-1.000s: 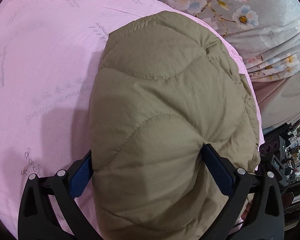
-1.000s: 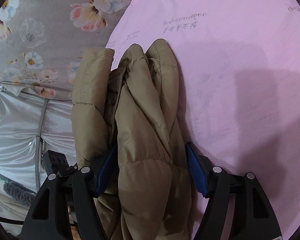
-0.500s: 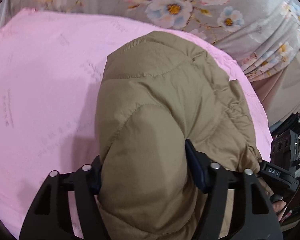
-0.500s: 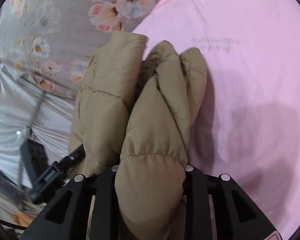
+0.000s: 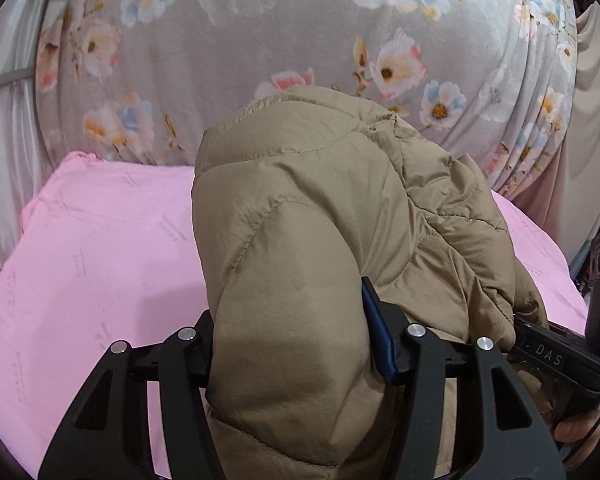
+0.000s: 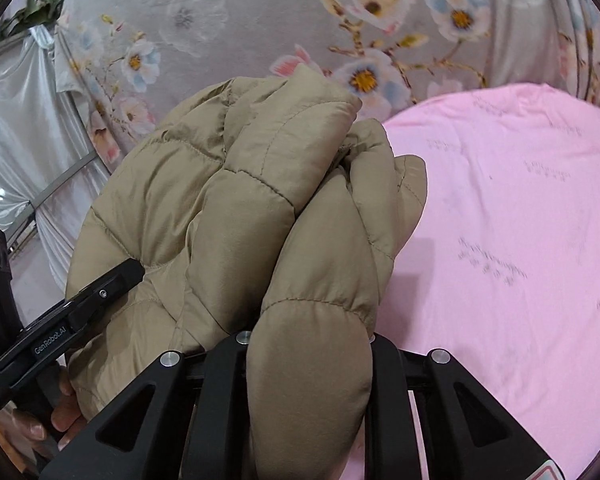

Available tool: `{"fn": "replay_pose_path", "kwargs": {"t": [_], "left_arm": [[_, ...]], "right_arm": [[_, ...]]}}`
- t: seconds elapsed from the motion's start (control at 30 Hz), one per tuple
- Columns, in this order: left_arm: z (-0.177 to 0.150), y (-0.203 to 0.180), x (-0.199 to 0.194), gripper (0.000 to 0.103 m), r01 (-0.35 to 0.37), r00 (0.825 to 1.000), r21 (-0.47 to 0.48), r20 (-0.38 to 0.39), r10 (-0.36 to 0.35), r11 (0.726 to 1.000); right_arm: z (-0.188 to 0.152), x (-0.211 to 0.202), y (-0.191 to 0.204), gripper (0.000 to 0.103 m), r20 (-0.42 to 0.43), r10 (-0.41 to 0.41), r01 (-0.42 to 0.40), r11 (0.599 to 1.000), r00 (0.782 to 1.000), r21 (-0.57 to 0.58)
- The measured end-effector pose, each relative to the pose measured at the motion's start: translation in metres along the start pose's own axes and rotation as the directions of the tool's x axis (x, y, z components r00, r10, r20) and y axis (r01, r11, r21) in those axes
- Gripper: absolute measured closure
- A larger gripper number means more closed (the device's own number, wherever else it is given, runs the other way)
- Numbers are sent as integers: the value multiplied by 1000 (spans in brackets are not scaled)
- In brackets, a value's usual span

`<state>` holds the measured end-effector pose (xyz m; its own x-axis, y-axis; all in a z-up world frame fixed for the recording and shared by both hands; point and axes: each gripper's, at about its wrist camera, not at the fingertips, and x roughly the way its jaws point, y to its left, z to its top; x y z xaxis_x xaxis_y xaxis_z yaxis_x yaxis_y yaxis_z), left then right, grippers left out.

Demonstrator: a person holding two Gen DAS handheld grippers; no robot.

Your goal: Fold large clothes

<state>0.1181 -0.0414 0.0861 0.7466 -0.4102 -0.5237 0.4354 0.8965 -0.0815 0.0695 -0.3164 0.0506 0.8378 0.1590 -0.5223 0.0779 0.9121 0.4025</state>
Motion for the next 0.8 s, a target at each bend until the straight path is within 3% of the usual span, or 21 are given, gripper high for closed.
{"fn": "replay_pose_path", "kwargs": {"t": [0.33,0.8], "left_arm": [[20,44,1,49,-27,998,-8,65,28,1000],[46,77,42,49,-14,991,29,134,10,999]], "right_arm": [[21,30,52,87,48,8,-5,997,999,-71],[48,80,71,87,97,-33,43,994,995,-100]]}}
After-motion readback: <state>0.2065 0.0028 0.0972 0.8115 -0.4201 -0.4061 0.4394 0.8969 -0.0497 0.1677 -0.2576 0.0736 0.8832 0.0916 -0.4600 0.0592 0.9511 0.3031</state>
